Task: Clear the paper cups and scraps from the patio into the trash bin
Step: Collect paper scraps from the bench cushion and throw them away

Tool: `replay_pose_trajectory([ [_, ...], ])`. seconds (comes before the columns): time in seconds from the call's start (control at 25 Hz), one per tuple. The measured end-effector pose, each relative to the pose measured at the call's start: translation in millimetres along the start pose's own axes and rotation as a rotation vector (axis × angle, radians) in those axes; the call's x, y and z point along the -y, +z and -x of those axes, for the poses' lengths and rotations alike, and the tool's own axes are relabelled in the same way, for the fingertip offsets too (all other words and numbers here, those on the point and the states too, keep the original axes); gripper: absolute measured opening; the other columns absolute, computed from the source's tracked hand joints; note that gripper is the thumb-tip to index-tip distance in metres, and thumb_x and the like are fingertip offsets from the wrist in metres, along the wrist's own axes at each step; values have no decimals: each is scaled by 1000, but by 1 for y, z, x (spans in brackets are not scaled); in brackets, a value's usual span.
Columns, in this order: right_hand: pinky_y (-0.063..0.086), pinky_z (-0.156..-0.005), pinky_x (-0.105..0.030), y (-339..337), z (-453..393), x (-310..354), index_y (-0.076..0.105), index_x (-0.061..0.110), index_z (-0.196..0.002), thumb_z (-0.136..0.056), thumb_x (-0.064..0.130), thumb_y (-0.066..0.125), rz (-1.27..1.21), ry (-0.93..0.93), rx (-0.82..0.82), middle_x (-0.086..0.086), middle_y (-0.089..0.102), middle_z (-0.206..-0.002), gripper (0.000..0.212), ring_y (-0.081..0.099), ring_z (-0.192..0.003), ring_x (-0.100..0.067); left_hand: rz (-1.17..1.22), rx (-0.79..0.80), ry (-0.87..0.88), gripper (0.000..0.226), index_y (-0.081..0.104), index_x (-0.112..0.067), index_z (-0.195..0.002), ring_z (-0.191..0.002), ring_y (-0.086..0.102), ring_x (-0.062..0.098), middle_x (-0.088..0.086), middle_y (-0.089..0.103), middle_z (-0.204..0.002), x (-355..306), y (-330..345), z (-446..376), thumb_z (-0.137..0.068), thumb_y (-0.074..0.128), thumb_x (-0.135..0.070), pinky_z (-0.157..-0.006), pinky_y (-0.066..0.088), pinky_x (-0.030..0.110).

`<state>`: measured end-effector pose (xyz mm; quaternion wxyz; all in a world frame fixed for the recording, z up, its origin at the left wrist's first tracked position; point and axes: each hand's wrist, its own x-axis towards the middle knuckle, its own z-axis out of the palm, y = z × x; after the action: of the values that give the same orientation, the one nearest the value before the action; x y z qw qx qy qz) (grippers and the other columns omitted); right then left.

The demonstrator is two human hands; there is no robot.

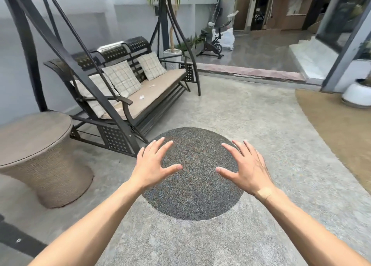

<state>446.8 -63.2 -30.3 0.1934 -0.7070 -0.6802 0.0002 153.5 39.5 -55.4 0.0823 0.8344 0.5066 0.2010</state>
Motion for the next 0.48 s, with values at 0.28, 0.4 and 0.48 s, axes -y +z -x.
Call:
replay_pose_trajectory([
  [0.28,15,-115,-52,21,-87,-58,23,48,-143,-73,82,40,-14,5,85,7,19,-157,80,6,-146,-21,-1,-26,-79,95,22,-48,-147,-147,16,19,-7,21,-160,-5,27,-78,-65,31,-96,-118,12,54],
  [0.4,14,-115,-55,37,-120,-66,22,47,-143,-74,81,42,-24,-3,103,6,18,-157,80,6,-146,-22,-18,-19,-95,95,22,-47,-147,-147,16,19,-6,21,-160,2,36,-105,-66,31,-95,-118,12,55],
  [0.48,14,-115,-55,48,-145,-68,21,47,-143,-75,80,43,-33,-18,127,5,18,-157,79,6,-146,-22,-11,-4,-112,95,22,-47,-147,-148,15,19,-6,19,-161,11,42,-125,-66,32,-94,-118,12,55],
])
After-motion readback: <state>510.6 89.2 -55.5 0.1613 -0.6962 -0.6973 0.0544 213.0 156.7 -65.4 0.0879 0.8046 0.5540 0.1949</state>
